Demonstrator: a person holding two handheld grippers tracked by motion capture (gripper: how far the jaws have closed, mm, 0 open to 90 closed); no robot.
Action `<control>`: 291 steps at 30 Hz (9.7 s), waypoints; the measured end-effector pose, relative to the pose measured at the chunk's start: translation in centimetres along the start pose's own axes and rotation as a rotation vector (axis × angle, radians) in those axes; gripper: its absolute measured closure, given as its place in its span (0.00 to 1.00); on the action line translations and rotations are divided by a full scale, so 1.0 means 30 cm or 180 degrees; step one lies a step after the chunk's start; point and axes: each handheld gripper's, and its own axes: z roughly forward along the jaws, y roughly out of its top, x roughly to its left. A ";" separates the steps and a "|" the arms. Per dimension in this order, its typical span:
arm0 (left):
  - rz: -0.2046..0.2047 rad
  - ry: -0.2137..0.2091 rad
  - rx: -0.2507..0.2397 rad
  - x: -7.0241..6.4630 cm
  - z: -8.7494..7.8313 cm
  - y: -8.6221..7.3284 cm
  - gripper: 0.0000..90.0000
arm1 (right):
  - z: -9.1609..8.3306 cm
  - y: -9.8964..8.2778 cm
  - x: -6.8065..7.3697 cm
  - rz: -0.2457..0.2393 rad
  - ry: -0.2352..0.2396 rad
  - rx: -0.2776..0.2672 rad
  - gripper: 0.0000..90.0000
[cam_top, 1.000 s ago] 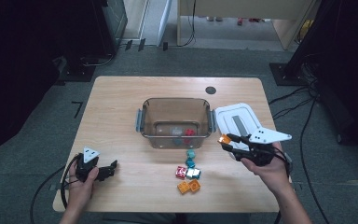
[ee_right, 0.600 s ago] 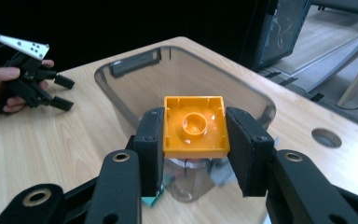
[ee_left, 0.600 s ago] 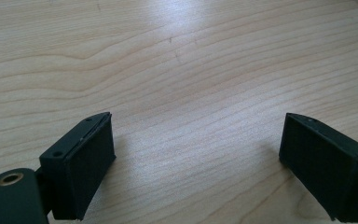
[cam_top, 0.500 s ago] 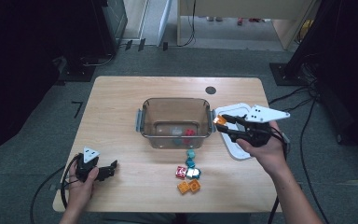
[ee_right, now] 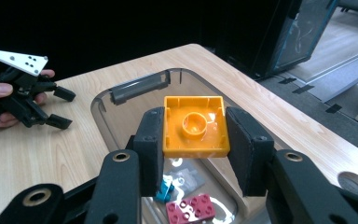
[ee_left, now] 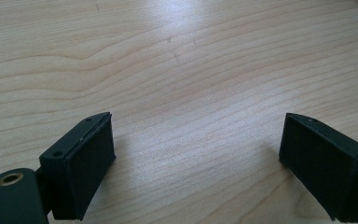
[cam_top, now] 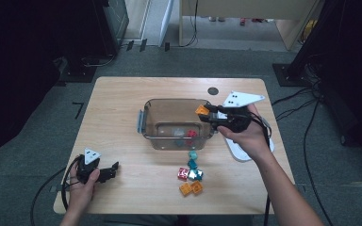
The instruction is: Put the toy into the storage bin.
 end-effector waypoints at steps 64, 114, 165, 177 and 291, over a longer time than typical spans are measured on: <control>0.0033 -0.0029 0.0007 -0.001 -0.001 0.000 0.11 | 0.298 0.035 -0.033 -0.0173 0.0115 0.1388 0.53; 0.0034 -0.0029 0.0010 -0.001 -0.001 0.000 0.11 | 0.179 -0.497 0.194 0.0543 -0.0212 0.0539 0.72; 0.0044 -0.0041 0.0011 -0.001 -0.001 0.000 0.11 | 0.162 -0.522 0.190 0.0700 -0.0523 0.0521 0.75; 0.0044 -0.0041 0.0010 -0.002 -0.001 0.000 0.11 | 0.010 -0.431 0.195 0.0637 -0.0429 0.0224 0.75; 0.0034 -0.0030 -0.0001 -0.003 0.006 0.004 0.10 | 0.040 -0.578 0.210 0.0495 -0.0026 0.0755 0.49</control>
